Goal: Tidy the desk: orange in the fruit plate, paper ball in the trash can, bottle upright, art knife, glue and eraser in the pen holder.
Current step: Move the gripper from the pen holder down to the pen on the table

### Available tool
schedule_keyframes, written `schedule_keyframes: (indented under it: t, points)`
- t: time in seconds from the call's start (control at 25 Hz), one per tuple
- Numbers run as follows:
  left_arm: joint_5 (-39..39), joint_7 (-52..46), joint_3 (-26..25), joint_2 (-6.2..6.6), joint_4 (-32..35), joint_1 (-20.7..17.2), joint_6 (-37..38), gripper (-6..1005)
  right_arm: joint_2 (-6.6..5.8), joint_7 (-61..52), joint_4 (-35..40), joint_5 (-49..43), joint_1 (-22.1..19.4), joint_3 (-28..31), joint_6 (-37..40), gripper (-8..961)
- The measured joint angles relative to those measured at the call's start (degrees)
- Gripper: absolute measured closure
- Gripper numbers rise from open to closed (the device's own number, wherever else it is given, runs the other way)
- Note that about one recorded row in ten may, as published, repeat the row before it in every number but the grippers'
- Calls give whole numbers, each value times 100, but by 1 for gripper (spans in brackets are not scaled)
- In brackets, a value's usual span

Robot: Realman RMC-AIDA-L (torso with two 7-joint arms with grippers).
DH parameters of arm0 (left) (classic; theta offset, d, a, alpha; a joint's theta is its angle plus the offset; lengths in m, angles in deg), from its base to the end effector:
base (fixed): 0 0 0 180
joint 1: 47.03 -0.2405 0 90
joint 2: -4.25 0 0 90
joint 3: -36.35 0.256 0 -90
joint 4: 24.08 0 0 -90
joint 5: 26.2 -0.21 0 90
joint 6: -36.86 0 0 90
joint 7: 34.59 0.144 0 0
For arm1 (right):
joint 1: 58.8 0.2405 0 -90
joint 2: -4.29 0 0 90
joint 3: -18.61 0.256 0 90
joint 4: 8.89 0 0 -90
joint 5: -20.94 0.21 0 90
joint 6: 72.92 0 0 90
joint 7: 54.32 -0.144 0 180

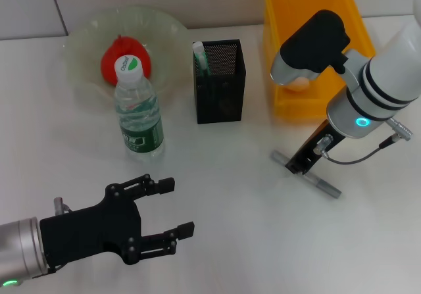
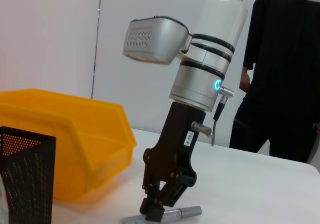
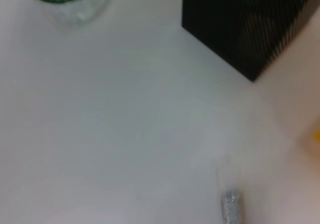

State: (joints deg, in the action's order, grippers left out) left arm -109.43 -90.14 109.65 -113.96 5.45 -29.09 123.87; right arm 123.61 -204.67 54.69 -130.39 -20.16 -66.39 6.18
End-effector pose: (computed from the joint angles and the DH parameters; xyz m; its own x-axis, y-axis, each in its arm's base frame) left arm -0.2719 0.2540 -0.0557 0.7891 0.1641 0.5919 0.2799 -0.9538 -0.1088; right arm 0.1998 0.3678 -0.0379 0.6786 -0.6883 0.2562 -0.5346 -0.7021 -0.4703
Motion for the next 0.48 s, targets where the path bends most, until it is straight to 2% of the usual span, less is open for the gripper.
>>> schedule_keyframes:
  t: [0.08,0.28,0.32,0.36,0.44,0.48]
  points:
    - [0,0,0,0,0,0,0,197,-5,37,44,85,-15,47,29,820]
    - [0,-6,-28,0,0,-20,65,197,-14,404,573,550,-94,722,550,829]
    - [-1,-8,-33,0,0,-26,102,197,-15,542,964,718,-135,1086,813,828]
    - [-1,-8,-33,0,0,-26,102,197,-15,542,964,718,-135,1086,813,828]
    - [-1,-8,-34,1,0,-27,117,197,-14,780,1699,1146,-285,1596,1085,830]
    - [-1,-8,-34,2,0,-28,120,197,-14,780,1699,1146,-285,1596,1085,832]
